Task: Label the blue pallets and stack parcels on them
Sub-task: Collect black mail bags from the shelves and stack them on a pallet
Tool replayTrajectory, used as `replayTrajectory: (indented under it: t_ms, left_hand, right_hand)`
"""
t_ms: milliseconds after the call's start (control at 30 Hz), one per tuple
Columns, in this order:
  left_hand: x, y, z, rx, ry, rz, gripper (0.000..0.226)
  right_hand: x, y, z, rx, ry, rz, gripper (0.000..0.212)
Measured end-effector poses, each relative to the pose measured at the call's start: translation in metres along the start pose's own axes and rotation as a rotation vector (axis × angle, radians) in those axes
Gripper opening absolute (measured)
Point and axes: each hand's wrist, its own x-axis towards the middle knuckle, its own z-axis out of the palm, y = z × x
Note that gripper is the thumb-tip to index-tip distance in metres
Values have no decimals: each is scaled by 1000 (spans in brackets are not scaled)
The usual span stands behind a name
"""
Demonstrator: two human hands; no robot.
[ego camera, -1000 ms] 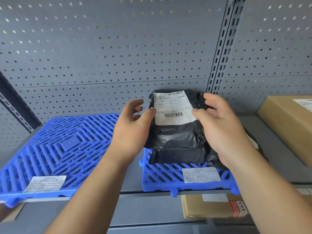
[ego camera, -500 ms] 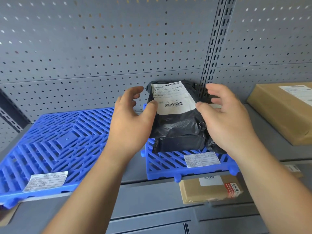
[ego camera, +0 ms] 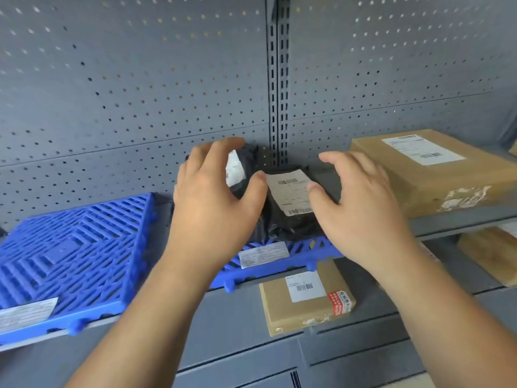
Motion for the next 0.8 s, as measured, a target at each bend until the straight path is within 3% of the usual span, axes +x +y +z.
replayTrajectory:
  t_ms: [433,800]
  left_hand:
    - [-69,148,143,143,-281,275,56]
    - [-128,268,279,57,-515,461,55]
  right_hand:
    - [-62,146,-149,-146,44,168,60]
    - [-131,269,-256,-269,126,439,57]
